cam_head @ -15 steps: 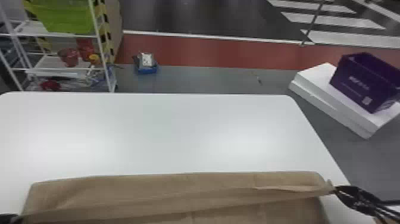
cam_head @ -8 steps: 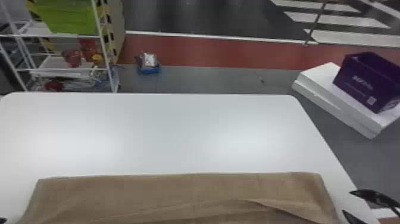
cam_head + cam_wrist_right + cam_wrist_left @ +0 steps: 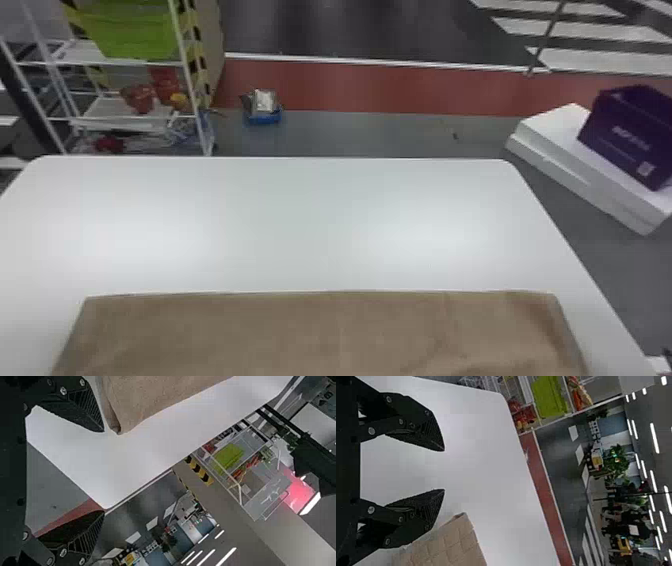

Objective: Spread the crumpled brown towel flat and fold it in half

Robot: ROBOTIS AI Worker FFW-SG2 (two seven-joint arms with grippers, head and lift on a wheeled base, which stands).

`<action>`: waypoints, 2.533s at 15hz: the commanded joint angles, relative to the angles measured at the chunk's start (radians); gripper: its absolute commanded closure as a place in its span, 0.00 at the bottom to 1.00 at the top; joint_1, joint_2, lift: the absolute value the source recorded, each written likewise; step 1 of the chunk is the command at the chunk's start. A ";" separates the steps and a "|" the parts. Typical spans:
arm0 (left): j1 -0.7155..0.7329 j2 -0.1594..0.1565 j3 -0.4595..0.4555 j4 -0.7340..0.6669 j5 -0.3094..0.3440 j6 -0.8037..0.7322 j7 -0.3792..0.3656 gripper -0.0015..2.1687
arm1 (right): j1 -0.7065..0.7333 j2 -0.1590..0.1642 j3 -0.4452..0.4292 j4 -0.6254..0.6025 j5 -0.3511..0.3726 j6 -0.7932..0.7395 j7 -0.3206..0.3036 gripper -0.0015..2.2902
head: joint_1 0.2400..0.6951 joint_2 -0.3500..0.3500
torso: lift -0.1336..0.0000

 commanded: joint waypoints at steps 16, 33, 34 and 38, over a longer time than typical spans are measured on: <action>0.033 -0.003 -0.323 -0.078 -0.031 0.221 -0.019 0.28 | -0.011 0.105 0.101 -0.344 -0.040 1.162 0.095 0.23 | 1.00 0.08 | 0.07; 0.035 -0.003 -0.320 -0.088 -0.033 0.205 -0.021 0.29 | -0.014 0.134 0.115 -0.445 -0.011 1.315 0.178 0.29 | 1.00 0.17 | 0.07; 0.035 -0.003 -0.317 -0.088 -0.030 0.202 -0.024 0.29 | -0.017 0.131 0.119 -0.437 -0.007 1.318 0.179 0.38 | 1.00 0.17 | 0.07; 0.035 -0.003 -0.303 -0.089 -0.030 0.202 -0.024 0.29 | -0.015 0.128 0.121 -0.451 -0.014 1.339 0.209 0.57 | 1.00 0.18 | 0.07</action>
